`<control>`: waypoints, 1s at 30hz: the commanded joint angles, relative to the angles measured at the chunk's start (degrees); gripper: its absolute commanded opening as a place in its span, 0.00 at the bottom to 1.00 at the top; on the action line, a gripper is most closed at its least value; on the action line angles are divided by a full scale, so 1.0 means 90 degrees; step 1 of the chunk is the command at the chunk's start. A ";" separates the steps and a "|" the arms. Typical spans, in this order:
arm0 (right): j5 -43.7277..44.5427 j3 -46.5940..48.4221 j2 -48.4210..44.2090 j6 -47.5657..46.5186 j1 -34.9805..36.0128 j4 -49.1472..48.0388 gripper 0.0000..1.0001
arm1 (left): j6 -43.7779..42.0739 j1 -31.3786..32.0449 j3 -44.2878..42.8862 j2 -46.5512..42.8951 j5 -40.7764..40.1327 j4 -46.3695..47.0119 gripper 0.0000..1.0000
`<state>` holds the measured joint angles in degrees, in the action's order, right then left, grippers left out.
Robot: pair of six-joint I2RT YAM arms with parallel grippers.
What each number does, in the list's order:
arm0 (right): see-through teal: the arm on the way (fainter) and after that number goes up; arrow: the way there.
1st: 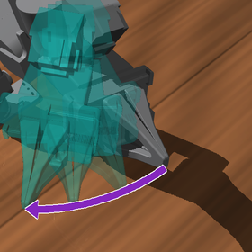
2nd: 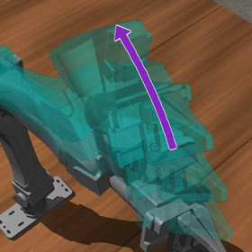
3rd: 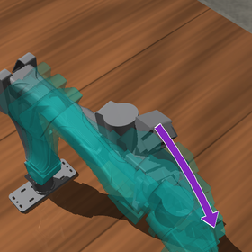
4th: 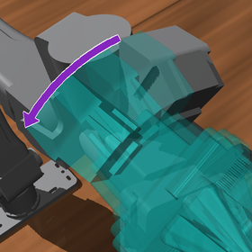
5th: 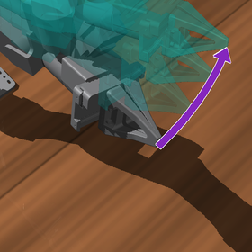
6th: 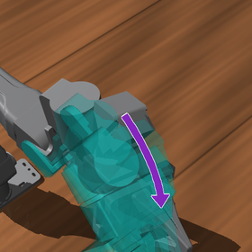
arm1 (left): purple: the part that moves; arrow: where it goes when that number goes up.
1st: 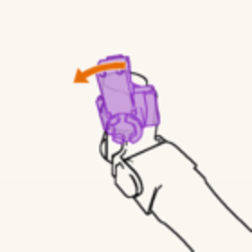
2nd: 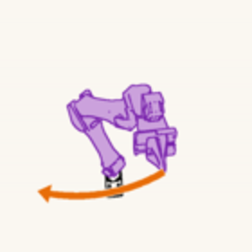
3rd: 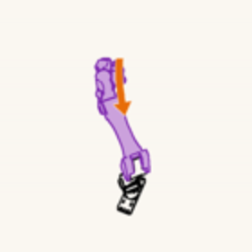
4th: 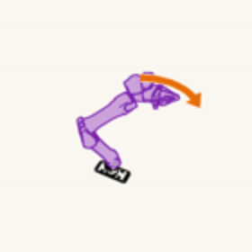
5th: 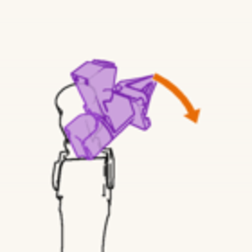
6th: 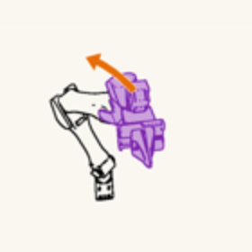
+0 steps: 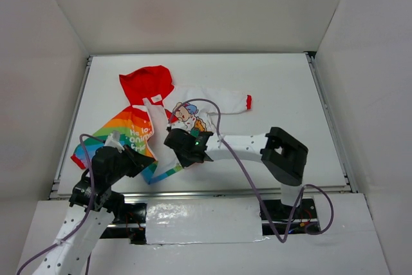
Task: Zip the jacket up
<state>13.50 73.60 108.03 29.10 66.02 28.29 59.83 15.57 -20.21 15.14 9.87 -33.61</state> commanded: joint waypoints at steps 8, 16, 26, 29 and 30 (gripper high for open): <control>-0.0230 -0.1712 -0.1758 -0.0449 0.0009 -0.3665 0.00 | -0.0242 -0.0021 0.0175 0.0115 0.0300 0.0999 0.00; -0.0640 -0.3967 -0.2589 -0.1600 0.0008 -0.8050 0.00 | -0.0213 -0.0021 0.0321 0.0135 0.0612 0.2190 0.00; 0.1251 -0.2720 -0.1478 -0.2852 0.0008 -0.7704 0.00 | -0.0379 -0.0012 -0.0177 0.0857 -0.0091 0.1449 0.00; 0.1849 -0.2816 -0.1407 -0.3388 -0.0001 -0.9239 0.00 | -0.0291 -0.0021 -0.0128 0.0692 -0.0100 0.1468 0.00; 0.1860 -0.2942 -0.1388 -0.3477 0.0008 -0.9624 0.00 | -0.0271 -0.0021 -0.0128 0.0643 -0.0129 0.1449 0.00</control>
<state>22.24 47.27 95.15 3.81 65.95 -42.74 58.35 15.55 -19.11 22.28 9.91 -21.21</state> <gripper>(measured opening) 0.007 0.125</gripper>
